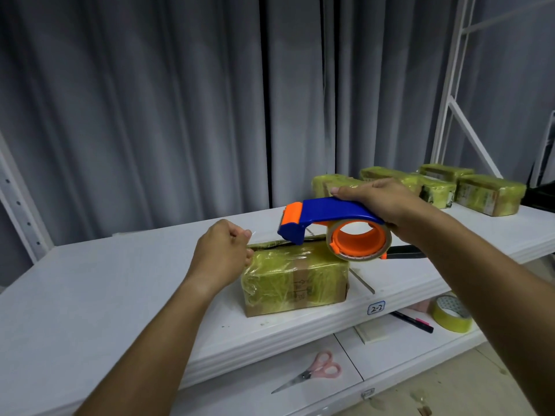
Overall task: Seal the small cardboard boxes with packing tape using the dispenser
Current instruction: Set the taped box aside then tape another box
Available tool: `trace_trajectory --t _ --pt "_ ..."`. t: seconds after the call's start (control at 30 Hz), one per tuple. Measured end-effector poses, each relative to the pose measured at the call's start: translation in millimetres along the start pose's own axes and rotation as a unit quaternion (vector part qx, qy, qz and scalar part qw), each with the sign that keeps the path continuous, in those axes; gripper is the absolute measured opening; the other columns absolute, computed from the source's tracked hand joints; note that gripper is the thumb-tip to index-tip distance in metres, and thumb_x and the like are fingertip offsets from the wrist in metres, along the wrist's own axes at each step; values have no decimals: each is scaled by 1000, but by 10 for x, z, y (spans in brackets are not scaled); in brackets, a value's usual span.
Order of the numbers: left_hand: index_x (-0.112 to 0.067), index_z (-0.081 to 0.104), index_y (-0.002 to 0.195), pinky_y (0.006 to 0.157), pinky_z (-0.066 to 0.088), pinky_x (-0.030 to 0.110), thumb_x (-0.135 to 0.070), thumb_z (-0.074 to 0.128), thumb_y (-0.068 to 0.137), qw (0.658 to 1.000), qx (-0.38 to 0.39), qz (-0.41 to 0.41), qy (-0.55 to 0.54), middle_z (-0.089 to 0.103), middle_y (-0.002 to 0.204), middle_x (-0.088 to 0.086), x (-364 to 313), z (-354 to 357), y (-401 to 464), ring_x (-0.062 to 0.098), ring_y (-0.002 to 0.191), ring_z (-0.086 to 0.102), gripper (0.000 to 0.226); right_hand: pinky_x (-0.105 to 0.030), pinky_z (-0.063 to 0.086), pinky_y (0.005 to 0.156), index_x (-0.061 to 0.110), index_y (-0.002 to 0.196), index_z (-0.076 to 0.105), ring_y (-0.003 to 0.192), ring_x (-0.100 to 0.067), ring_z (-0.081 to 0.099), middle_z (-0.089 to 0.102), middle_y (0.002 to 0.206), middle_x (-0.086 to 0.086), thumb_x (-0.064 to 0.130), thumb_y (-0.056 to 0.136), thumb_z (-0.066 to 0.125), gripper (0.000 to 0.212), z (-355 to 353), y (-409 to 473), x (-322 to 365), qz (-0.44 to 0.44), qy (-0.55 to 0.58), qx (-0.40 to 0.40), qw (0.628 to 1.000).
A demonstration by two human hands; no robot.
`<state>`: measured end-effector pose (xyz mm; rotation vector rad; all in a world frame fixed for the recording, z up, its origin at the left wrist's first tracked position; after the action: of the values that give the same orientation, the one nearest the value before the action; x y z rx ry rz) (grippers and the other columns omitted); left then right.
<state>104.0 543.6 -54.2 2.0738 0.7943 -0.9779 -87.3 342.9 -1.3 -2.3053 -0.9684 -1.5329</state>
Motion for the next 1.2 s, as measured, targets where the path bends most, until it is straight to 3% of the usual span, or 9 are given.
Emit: trace_trajectory --t 0.13,0.27,0.4,0.63,0.77,0.87,1.0,1.13,1.2 --pt "-18 57 90 54 41 15 -28 56 102 1000 3 -2 23 72 76 -3 60 47 10 2 55 65 15 -29 58 65 15 95 71 65 -19 74 76 72 0 67 68 71 59 49 29 -52 14 -2 0 1000" --pt "-19 58 88 55 41 15 -28 57 101 999 10 -3 31 72 76 -4 77 56 17 -1 54 65 16 -25 52 57 14 97 70 60 -17 73 76 71 1 62 78 71 52 44 62 -93 28 5 -10 1000" --pt "-18 61 81 78 51 31 -26 55 101 999 1 -3 50 73 83 -2 52 58 28 19 83 69 22 -22 50 51 15 97 69 58 -15 73 75 69 2 62 78 71 51 47 74 -97 35 1 -16 999" --pt "-7 73 75 65 39 24 -24 55 100 993 24 -29 115 68 76 -5 76 66 49 16 80 60 35 -26 56 58 14 97 70 61 -19 74 75 69 1 64 74 71 54 74 70 -72 39 -18 -4 999" --pt "-9 50 57 49 30 25 -20 57 96 986 53 -38 153 40 52 1 76 58 50 20 54 38 41 -26 56 59 13 96 71 64 -21 73 75 69 1 63 75 73 55 119 75 -10 34 -54 -7 998" --pt "-12 43 58 48 27 27 -19 59 94 986 58 -36 155 33 54 2 64 59 40 21 56 32 40 -22 50 50 12 95 70 58 -18 71 74 68 1 62 77 73 53 140 83 24 40 -75 -14 996" --pt "-11 46 60 51 32 28 -19 61 94 986 43 -31 157 44 60 2 70 78 28 22 63 42 38 -16 44 40 12 94 67 46 -11 67 70 57 6 63 77 72 54 161 112 68 45 -98 -14 994" --pt "-14 35 56 53 29 29 -17 60 95 986 41 -19 162 31 55 0 76 100 14 21 57 32 47 -17 44 42 13 91 65 41 -8 64 67 51 8 65 77 72 54 171 147 85 49 -117 -14 992" --pt "-12 37 57 60 38 29 -16 59 95 987 37 -17 155 37 56 -1 89 105 7 22 62 47 45 -19 45 45 13 90 65 40 -9 63 66 50 9 65 77 71 54 177 158 92 50 -128 -14 990"
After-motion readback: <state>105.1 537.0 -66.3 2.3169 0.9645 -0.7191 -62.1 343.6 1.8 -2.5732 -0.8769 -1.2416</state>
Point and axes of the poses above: each hand's wrist, its own y-axis towards the middle knuckle, its own z-axis out of the palm, x = y × z, the point moved 3 cm from there along y, towards the middle knuckle
